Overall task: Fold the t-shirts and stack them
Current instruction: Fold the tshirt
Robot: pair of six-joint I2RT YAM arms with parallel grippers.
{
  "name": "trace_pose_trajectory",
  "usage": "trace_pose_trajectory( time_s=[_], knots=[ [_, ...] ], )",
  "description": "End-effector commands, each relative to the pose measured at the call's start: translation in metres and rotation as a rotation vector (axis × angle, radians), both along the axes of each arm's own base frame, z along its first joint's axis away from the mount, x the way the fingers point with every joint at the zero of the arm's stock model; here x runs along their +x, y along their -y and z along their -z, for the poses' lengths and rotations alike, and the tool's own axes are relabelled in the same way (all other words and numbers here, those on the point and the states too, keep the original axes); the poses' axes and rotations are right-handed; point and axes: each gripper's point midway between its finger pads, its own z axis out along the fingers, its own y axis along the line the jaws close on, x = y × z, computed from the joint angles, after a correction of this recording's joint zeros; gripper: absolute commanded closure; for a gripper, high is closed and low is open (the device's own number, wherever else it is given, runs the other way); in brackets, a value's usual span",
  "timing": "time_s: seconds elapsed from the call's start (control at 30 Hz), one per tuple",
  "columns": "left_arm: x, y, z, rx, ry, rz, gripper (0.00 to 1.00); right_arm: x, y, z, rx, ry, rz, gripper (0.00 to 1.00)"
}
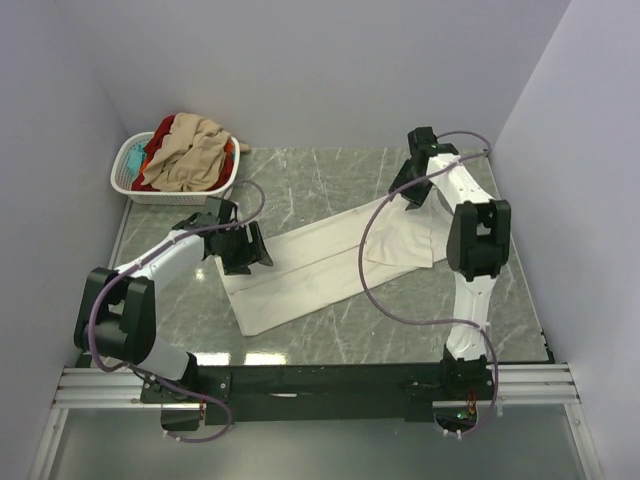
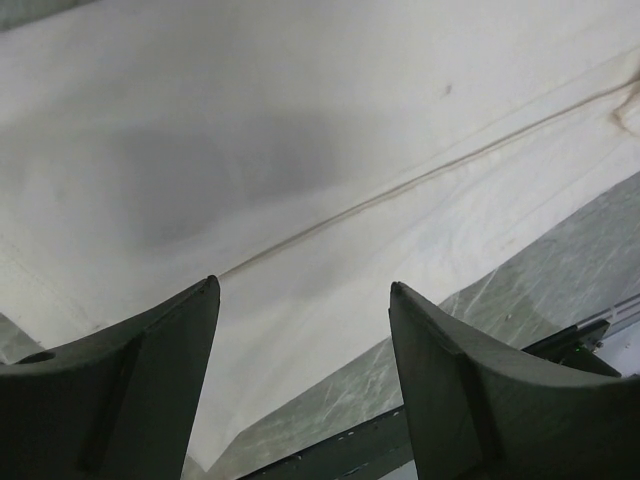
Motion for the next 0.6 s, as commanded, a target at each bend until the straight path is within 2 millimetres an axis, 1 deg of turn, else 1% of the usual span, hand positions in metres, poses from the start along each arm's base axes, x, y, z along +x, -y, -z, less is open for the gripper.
trace_pose_trajectory(
  time_s=[0.0,0.03,0.07,0.1,0.13,0.17,0.23,0.27,0.33,0.37,0.43,0.47,0.53,0.57],
  knots=[
    [-0.006,-0.005,0.011,0.023,-0.003,-0.017,0.26,-0.013,-0.005,-0.056,0.051,0.125,-0.014,0.44],
    [-0.009,-0.006,0.014,0.025,-0.012,-0.019,0.26,-0.019,-0.004,-0.057,0.051,0.128,-0.014,0.44],
    [-0.009,-0.009,0.018,0.041,-0.011,-0.032,0.26,-0.026,-0.01,-0.057,0.069,0.129,-0.027,0.44],
    [-0.013,-0.011,0.024,0.048,-0.026,-0.039,0.26,-0.041,-0.012,-0.053,0.08,0.122,-0.032,0.44],
    [-0.014,-0.011,0.026,0.052,-0.03,-0.043,0.26,-0.048,-0.015,-0.05,0.091,0.117,-0.038,0.44],
    [-0.016,-0.013,0.029,0.057,-0.035,-0.05,0.26,-0.063,-0.019,-0.044,0.106,0.104,-0.046,0.44],
    [-0.022,-0.014,0.036,0.057,-0.055,-0.06,0.26,-0.078,-0.024,-0.035,0.123,0.089,-0.053,0.44],
    [-0.025,-0.013,0.038,0.055,-0.06,-0.058,0.26,-0.091,-0.027,-0.026,0.13,0.075,-0.059,0.44],
    [-0.032,-0.013,0.043,0.056,-0.076,-0.063,0.26,-0.104,-0.03,-0.017,0.142,0.06,-0.062,0.44],
    [-0.033,-0.012,0.043,0.057,-0.074,-0.063,0.26,-0.115,-0.03,-0.004,0.142,0.027,-0.058,0.44],
    [-0.04,-0.01,0.046,0.062,-0.089,-0.067,0.25,-0.122,-0.027,0.004,0.138,0.016,-0.055,0.44],
    [-0.042,-0.009,0.047,0.062,-0.089,-0.068,0.25,-0.128,-0.026,0.014,0.13,-0.014,-0.056,0.44],
    [-0.051,-0.003,0.05,0.061,-0.106,-0.071,0.25,-0.133,-0.022,0.022,0.11,-0.042,-0.056,0.44],
    [-0.056,0.002,0.05,0.062,-0.107,-0.059,0.26,-0.136,-0.02,0.03,0.097,-0.07,-0.06,0.45]
  ],
)
